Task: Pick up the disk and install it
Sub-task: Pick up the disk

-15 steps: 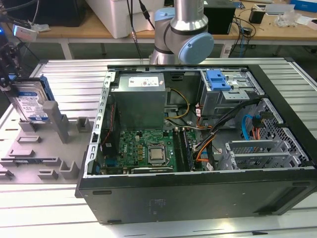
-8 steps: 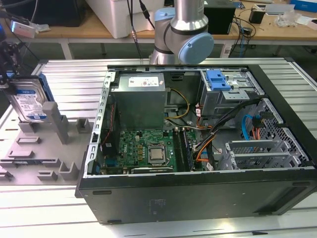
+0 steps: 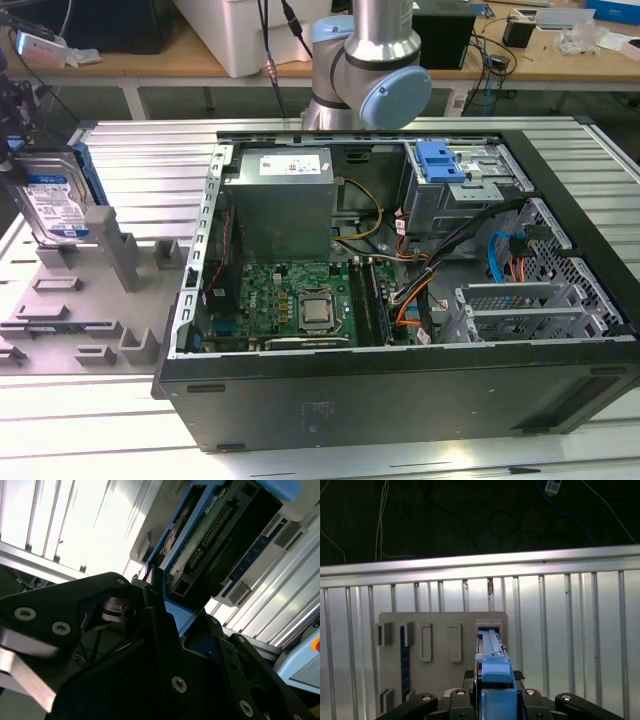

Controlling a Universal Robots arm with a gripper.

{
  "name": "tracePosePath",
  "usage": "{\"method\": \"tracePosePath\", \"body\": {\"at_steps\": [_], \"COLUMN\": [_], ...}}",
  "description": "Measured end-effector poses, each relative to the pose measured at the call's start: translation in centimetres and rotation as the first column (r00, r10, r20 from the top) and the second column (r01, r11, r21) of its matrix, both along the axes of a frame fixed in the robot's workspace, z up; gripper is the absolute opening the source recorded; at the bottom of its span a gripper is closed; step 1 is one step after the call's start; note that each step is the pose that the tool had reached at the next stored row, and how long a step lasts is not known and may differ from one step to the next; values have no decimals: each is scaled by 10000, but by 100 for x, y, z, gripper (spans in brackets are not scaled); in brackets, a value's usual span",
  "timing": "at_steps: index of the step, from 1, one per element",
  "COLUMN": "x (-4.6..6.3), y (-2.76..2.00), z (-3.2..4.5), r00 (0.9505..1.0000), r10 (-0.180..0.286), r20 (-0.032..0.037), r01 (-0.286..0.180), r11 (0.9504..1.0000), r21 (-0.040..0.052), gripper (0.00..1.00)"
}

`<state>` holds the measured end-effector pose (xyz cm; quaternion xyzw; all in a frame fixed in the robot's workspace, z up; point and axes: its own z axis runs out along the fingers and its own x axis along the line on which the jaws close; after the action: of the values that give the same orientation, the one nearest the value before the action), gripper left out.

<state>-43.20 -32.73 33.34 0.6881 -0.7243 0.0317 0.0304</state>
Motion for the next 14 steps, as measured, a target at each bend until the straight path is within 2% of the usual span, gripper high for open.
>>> {"method": "tracePosePath", "body": {"at_steps": [5, 14], "x": [0, 0], "y": [0, 0], "z": [65, 239], "r00": [10000, 10000], "r10": [0, 0], "r20": [1, 0], "r01": [0, 0], "r11": [10000, 10000], "r21": [-16, -76], "gripper": [37, 37]}}
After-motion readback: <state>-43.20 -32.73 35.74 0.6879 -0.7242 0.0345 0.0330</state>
